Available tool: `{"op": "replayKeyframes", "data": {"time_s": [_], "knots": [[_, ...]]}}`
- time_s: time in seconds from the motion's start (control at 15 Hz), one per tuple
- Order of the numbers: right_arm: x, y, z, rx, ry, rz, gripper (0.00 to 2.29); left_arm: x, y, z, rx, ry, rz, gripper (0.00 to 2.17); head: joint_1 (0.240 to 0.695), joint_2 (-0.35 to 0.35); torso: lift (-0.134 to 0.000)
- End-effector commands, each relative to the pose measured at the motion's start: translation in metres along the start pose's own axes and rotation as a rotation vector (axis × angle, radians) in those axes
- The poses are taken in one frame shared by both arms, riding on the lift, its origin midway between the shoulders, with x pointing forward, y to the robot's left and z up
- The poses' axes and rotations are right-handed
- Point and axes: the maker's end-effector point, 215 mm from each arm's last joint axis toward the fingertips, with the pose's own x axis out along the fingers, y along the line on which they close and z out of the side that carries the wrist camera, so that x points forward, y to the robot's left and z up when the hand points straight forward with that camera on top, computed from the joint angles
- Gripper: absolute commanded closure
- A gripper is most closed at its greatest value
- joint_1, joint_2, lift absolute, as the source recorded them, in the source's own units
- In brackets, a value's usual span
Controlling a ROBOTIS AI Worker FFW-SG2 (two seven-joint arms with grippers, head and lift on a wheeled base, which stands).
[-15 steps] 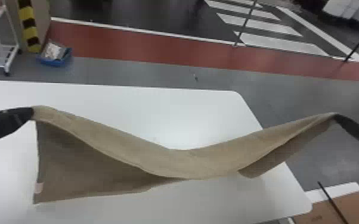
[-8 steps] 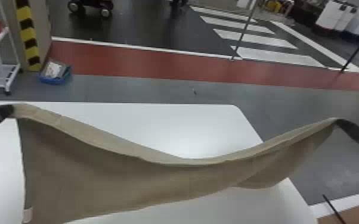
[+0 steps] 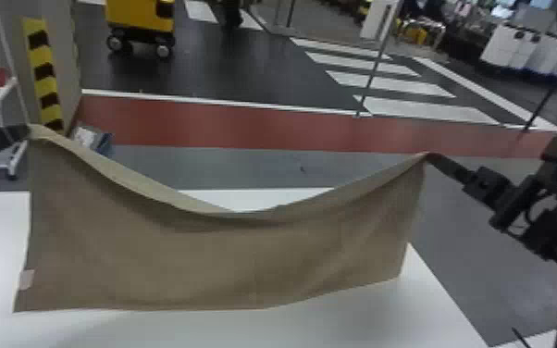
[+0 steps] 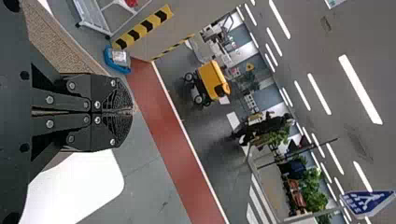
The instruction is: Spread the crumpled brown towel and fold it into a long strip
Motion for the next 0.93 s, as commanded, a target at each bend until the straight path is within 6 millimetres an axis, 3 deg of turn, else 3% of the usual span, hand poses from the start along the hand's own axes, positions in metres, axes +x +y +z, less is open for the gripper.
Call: {"op": "replayKeyframes", "data": {"time_s": [0.0,0.13,0.2,0.27,0.33,0.47,0.53,0.73,0.8,0.87], "knots": [[0.047,0.018,0.015,0.008,-0.041,0.047,1.51,0.034,0.021,0.037,0.031,-0.082,0.002,1.92,0.494,-0.308,-0.123],[0.070,0.035,0.039,0.010,-0.115,0.122,1.51,0.053,0.031,0.075,0.060,-0.162,-0.026,1.92,0.449,-0.274,-0.123],[0.072,0.040,0.041,0.005,-0.120,0.131,1.51,0.058,0.033,0.078,0.057,-0.160,-0.031,1.92,0.407,-0.250,-0.123],[0.071,0.037,0.029,0.005,-0.100,0.135,1.51,0.056,0.033,0.072,0.058,-0.149,-0.040,1.92,0.389,-0.241,-0.123],[0.064,0.028,0.007,0.005,-0.068,0.136,1.51,0.049,0.036,0.051,0.045,-0.123,-0.041,1.92,0.376,-0.235,-0.123],[0.034,0.003,-0.037,0.014,-0.011,0.132,1.51,0.015,0.037,-0.001,0.019,-0.080,-0.029,1.92,0.378,-0.230,-0.123],[0.014,-0.012,-0.062,0.010,0.024,0.120,1.51,-0.005,0.037,-0.031,0.007,-0.045,-0.016,1.92,0.433,-0.236,-0.123],[-0.041,-0.042,-0.126,0.025,0.115,0.119,1.51,-0.051,0.035,-0.119,-0.048,0.061,0.026,1.92,0.543,-0.259,-0.123],[-0.051,-0.046,-0.136,0.022,0.132,0.117,1.51,-0.060,0.034,-0.136,-0.062,0.083,0.033,1.92,0.626,-0.277,-0.123],[-0.062,-0.053,-0.144,0.029,0.143,0.112,1.51,-0.069,0.033,-0.154,-0.083,0.100,0.043,1.92,0.659,-0.287,-0.123]]}}
